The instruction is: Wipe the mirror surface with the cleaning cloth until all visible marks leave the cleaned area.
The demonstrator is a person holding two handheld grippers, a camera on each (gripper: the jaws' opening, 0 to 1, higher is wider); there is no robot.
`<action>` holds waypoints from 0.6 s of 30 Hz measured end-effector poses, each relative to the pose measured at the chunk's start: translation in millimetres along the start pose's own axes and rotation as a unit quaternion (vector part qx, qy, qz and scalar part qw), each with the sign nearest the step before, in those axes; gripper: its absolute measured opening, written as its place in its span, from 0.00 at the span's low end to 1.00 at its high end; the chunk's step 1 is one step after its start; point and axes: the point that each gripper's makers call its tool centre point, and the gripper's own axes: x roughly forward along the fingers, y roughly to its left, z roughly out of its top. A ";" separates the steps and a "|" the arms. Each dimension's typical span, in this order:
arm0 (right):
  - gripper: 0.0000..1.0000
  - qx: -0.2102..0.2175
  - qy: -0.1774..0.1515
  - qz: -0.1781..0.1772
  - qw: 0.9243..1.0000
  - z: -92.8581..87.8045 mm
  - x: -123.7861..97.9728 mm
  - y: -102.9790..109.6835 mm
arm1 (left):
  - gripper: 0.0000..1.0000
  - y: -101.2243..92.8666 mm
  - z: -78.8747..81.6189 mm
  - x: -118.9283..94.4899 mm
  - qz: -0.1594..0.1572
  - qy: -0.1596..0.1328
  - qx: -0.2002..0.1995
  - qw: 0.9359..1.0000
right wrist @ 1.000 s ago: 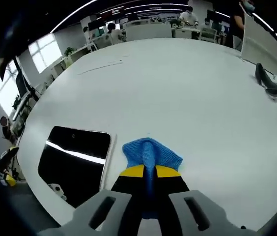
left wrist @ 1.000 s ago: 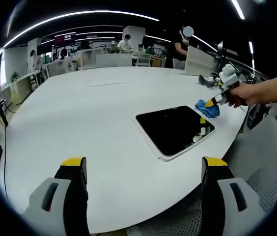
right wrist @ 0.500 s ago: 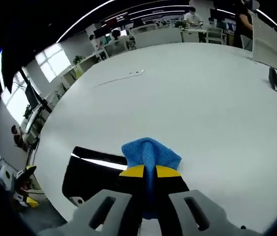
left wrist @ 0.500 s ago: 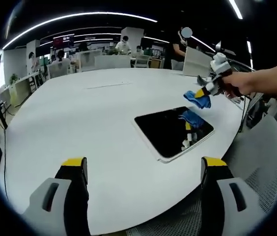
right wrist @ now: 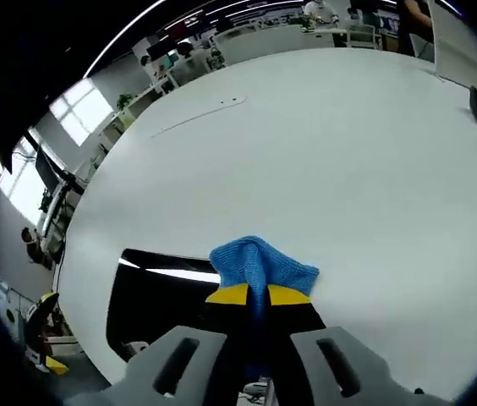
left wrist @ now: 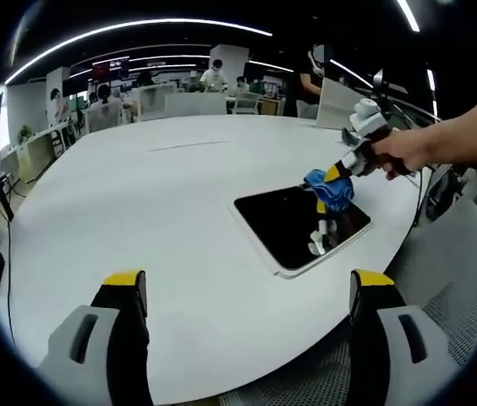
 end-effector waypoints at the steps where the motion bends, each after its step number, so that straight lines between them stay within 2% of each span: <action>1: 0.00 0.003 0.005 -0.003 1.000 -1.2 -1.2 0.8 | 0.99 0.0 -0.4 -0.3 -0.001 0.000 -0.001 1.000; 6: 0.00 0.022 0.009 -0.005 1.000 0.5 -1.9 -0.5 | 0.99 -1.6 -1.6 1.3 -0.008 0.004 0.002 1.000; 9: 0.01 -0.006 0.014 -0.011 1.000 -1.4 -2.3 2.4 | 0.98 -0.2 -5.1 1.0 -0.007 0.007 -0.006 1.000; 12: 0.01 -0.008 0.018 -0.018 1.000 -1.9 -2.0 3.9 | 0.98 -0.4 -1.7 1.5 -0.008 0.000 -0.004 1.000; 16: 0.00 0.021 0.032 -0.007 0.999 -4.1 0.5 9.6 | 0.99 0.5 -2.8 1.3 -0.008 0.003 -0.005 1.000; 18: 0.00 0.019 0.031 -0.010 0.999 -3.9 1.5 12.7 | 0.99 0.2 -3.5 1.1 -0.009 0.006 -0.003 1.000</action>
